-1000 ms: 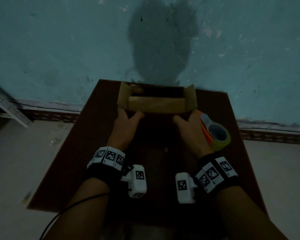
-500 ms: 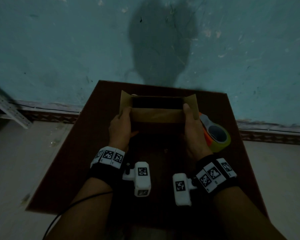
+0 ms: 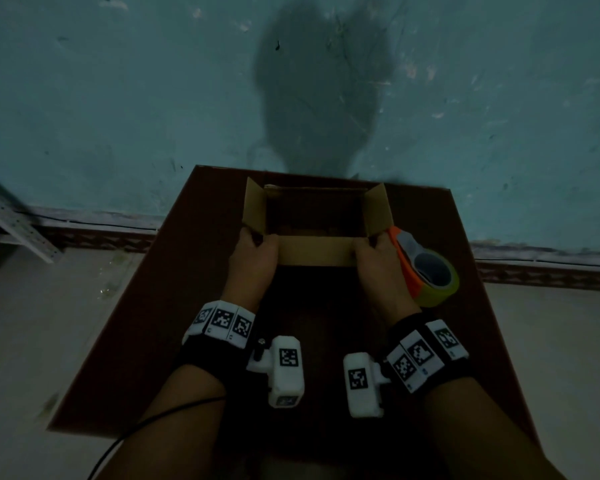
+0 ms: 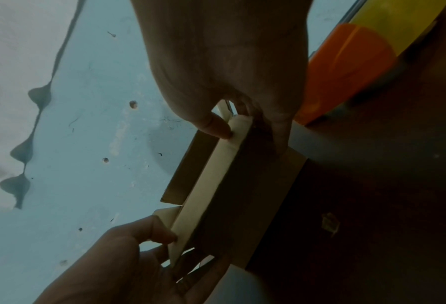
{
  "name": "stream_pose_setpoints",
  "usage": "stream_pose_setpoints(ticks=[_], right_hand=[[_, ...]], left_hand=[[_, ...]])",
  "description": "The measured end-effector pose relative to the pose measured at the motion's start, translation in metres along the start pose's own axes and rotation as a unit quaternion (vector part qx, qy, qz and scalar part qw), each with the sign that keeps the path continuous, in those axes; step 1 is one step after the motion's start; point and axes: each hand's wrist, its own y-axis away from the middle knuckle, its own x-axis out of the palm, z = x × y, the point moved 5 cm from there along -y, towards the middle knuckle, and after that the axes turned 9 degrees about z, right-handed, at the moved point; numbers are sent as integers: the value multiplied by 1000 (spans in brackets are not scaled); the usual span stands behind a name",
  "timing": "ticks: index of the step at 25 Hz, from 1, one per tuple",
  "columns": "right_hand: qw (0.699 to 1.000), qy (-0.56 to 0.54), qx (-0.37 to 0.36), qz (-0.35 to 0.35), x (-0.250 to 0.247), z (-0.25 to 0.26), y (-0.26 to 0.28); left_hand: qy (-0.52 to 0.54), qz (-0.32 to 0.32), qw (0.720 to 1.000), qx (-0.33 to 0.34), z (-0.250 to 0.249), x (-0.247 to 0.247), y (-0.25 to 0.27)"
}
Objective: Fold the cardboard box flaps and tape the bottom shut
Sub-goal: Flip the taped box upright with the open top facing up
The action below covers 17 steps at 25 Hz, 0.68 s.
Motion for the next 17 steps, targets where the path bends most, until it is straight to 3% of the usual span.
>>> stream_pose_setpoints(ticks=[8,17], right_hand=[[997,-80,9,1,-1,14,9],[996,-91,14,9,4,22,16]], left_hand=[[104,10,994,-9,9,1,-11],[92,-2,996,7,-8,6,7]])
